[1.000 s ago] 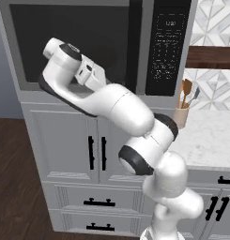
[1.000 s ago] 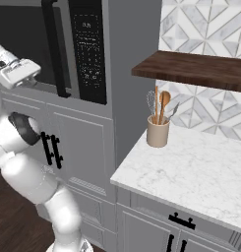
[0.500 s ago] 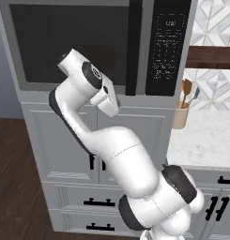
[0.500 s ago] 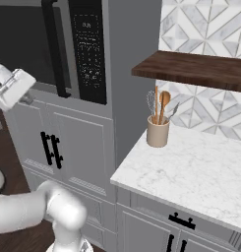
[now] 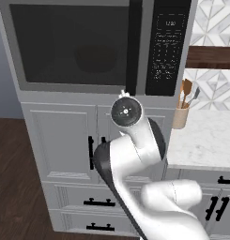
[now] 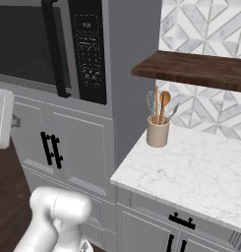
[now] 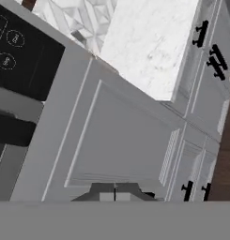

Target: Open the microwave, place the bowl with waffle inside the microwave, then close the microwave door and turn it on.

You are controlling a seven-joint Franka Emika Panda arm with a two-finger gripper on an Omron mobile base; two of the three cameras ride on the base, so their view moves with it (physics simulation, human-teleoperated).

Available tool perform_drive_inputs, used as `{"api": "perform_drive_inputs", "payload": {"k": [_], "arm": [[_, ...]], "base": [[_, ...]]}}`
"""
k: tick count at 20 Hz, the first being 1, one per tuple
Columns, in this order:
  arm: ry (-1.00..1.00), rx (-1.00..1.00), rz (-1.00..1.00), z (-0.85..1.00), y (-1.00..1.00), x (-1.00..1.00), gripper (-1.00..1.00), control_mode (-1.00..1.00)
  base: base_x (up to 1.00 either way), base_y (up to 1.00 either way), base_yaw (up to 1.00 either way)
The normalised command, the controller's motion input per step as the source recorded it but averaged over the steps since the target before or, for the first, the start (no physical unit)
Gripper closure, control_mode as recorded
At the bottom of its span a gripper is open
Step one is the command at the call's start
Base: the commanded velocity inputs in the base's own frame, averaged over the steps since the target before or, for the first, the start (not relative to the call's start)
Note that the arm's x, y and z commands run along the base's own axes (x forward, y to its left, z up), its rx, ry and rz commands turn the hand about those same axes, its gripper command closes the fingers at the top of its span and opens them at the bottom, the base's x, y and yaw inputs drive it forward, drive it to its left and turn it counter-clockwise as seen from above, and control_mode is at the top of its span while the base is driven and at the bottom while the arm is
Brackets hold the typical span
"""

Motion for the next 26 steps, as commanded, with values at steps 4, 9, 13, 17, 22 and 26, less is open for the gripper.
{"api": "perform_drive_inputs", "payload": {"k": [4,9,13,17,22,26], "arm": [[-0.49,0.12,0.22,0.25,-0.16,-1.00,1.00,-1.00],[-0.27,0.06,0.14,0.52,-0.42,-0.90,1.00,-1.00],[-0.14,0.13,0.22,0.39,-0.76,-0.54,1.00,-1.00],[-0.12,0.24,0.29,0.14,-0.96,-0.07,1.00,-1.00],[-0.08,0.17,0.25,0.02,-0.75,0.06,1.00,-1.00],[-0.13,0.08,0.13,0.00,-0.34,0.13,1.00,-1.00]], "base": [[0.00,0.00,0.00],[0.00,0.00,0.00],[0.00,0.00,0.00],[0.00,0.00,0.00],[0.00,0.00,0.00],[0.00,0.00,0.00]]}}
